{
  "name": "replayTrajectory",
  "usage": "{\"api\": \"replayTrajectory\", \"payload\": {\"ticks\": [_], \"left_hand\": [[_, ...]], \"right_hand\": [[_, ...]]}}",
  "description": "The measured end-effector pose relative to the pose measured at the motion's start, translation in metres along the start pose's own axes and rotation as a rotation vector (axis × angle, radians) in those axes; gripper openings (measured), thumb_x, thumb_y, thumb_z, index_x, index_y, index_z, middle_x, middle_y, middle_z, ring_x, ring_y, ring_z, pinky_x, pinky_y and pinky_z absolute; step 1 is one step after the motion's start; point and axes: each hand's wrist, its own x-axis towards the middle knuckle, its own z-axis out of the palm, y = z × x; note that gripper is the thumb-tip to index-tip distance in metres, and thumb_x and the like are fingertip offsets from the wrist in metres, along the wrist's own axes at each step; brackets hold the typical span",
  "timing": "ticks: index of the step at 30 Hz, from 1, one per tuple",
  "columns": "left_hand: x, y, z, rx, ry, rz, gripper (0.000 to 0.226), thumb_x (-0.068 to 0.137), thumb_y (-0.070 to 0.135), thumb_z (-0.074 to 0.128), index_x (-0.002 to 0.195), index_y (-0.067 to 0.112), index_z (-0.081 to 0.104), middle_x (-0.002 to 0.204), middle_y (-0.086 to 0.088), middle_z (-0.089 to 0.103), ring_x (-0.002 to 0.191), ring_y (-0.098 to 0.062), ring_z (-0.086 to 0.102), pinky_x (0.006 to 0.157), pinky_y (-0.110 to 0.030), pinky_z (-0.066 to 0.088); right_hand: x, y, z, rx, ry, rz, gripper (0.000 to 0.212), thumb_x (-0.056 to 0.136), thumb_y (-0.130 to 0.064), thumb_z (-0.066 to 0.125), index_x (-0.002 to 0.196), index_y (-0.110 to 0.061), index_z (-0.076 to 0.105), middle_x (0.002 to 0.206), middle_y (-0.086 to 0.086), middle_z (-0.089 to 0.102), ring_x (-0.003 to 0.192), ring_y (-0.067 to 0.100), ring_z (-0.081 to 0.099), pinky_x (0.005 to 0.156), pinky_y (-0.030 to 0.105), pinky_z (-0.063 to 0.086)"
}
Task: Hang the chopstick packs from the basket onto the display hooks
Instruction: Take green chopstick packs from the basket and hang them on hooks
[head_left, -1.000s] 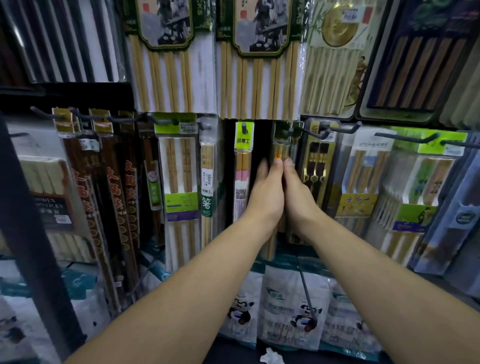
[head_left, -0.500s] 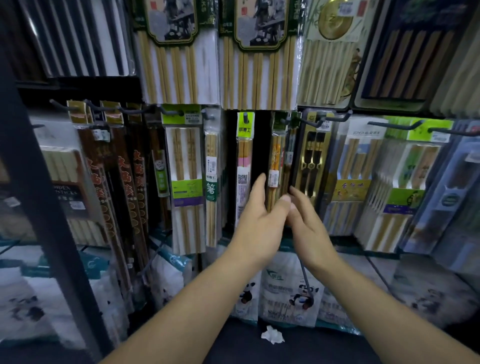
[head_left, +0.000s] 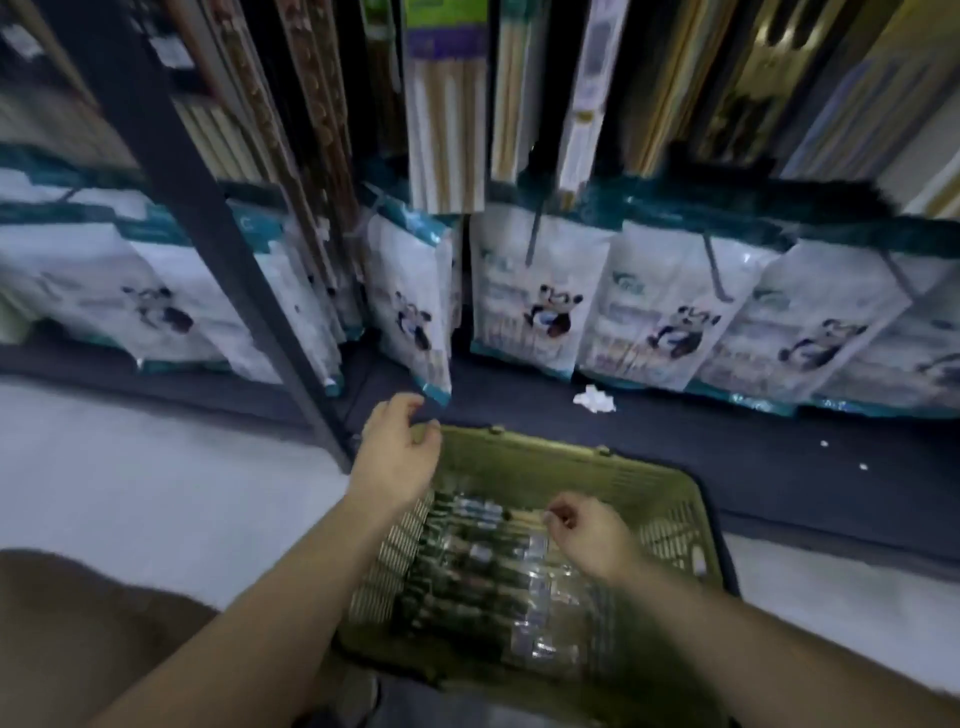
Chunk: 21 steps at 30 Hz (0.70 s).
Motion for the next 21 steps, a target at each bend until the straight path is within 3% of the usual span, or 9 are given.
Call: {"api": "replayTrajectory", "payload": {"ticks": [2,5,7,9,11,13,15,17,21], "left_hand": [[-0.008,-0.036,0.005,0.117,0.012,-0.081,0.038,0.096,0.022,0.061,0.127,0.000,0.056,0.122,-0.025,0.056,0.117,-0.043,0.054,0.099,-0.053,0.046],[-0.019,-0.077,0.013,0.139,-0.030,-0.183,0.050,0.100,0.035,0.058,0.140,0.007,0.048,0.135,-0.020,0.052,0.128,-0.041,0.049,0.106,-0.051,0.042],[-0.025,-0.097,0.020,0.094,-0.061,-0.206,0.050,0.102,0.044,0.053,0.140,0.014,0.044,0.133,-0.016,0.055,0.124,-0.039,0.053,0.105,-0.051,0.044],[-0.030,-0.108,0.026,0.051,-0.068,-0.173,0.046,0.102,0.046,0.052,0.140,0.022,0.041,0.131,-0.011,0.059,0.116,-0.035,0.059,0.100,-0.050,0.048],[-0.031,-0.115,0.030,0.037,-0.030,-0.140,0.041,0.102,0.044,0.053,0.137,0.028,0.041,0.127,-0.006,0.062,0.108,-0.029,0.062,0.093,-0.046,0.051],[-0.030,-0.118,0.033,0.034,0.006,-0.138,0.033,0.100,0.044,0.053,0.130,0.035,0.040,0.118,0.000,0.065,0.096,-0.021,0.065,0.082,-0.039,0.051],[-0.027,-0.120,0.036,0.036,0.025,-0.139,0.025,0.099,0.045,0.052,0.119,0.042,0.038,0.103,0.008,0.065,0.083,-0.008,0.064,0.067,-0.031,0.045],[-0.026,-0.120,0.037,0.032,0.040,-0.139,0.023,0.098,0.046,0.052,0.115,0.046,0.036,0.094,0.016,0.063,0.076,0.000,0.061,0.059,-0.025,0.040],[-0.024,-0.121,0.038,0.028,0.061,-0.149,0.026,0.095,0.048,0.051,0.117,0.046,0.036,0.092,0.024,0.062,0.074,0.005,0.060,0.056,-0.021,0.039]], "right_hand": [[0.008,0.020,0.029,-0.006,-0.061,0.069,0.019,0.098,-0.013,0.060,0.110,-0.007,0.073,0.107,0.013,0.074,0.096,0.018,0.066,0.073,0.015,0.045],[0.016,0.048,0.065,-0.096,-0.151,0.117,0.017,0.098,-0.018,0.060,0.108,-0.011,0.072,0.106,0.010,0.073,0.092,0.018,0.063,0.072,0.024,0.042],[0.021,0.061,0.086,-0.106,-0.185,0.123,0.017,0.095,-0.017,0.064,0.109,-0.013,0.072,0.105,0.009,0.072,0.095,0.022,0.065,0.077,0.028,0.048],[0.027,0.068,0.102,-0.106,-0.200,0.121,0.024,0.092,-0.013,0.069,0.116,-0.011,0.071,0.109,0.011,0.071,0.101,0.029,0.067,0.079,0.029,0.049],[0.035,0.068,0.111,-0.180,-0.242,0.092,0.040,0.092,-0.023,0.072,0.130,-0.015,0.065,0.125,0.009,0.066,0.108,0.027,0.065,0.081,0.029,0.049],[0.044,0.069,0.118,-0.313,-0.315,0.063,0.063,0.091,-0.039,0.074,0.147,-0.023,0.050,0.148,0.008,0.051,0.125,0.028,0.056,0.095,0.032,0.048],[0.049,0.070,0.124,-0.419,-0.374,0.038,0.080,0.087,-0.047,0.075,0.155,-0.025,0.038,0.158,0.010,0.037,0.138,0.031,0.045,0.106,0.036,0.043],[0.051,0.069,0.131,-0.475,-0.378,0.012,0.083,0.086,-0.046,0.077,0.154,-0.021,0.038,0.154,0.011,0.037,0.135,0.031,0.045,0.105,0.035,0.044],[0.055,0.069,0.143,-0.506,-0.342,-0.014,0.075,0.087,-0.039,0.077,0.150,-0.017,0.041,0.150,0.013,0.048,0.132,0.032,0.049,0.096,0.036,0.048]]}}
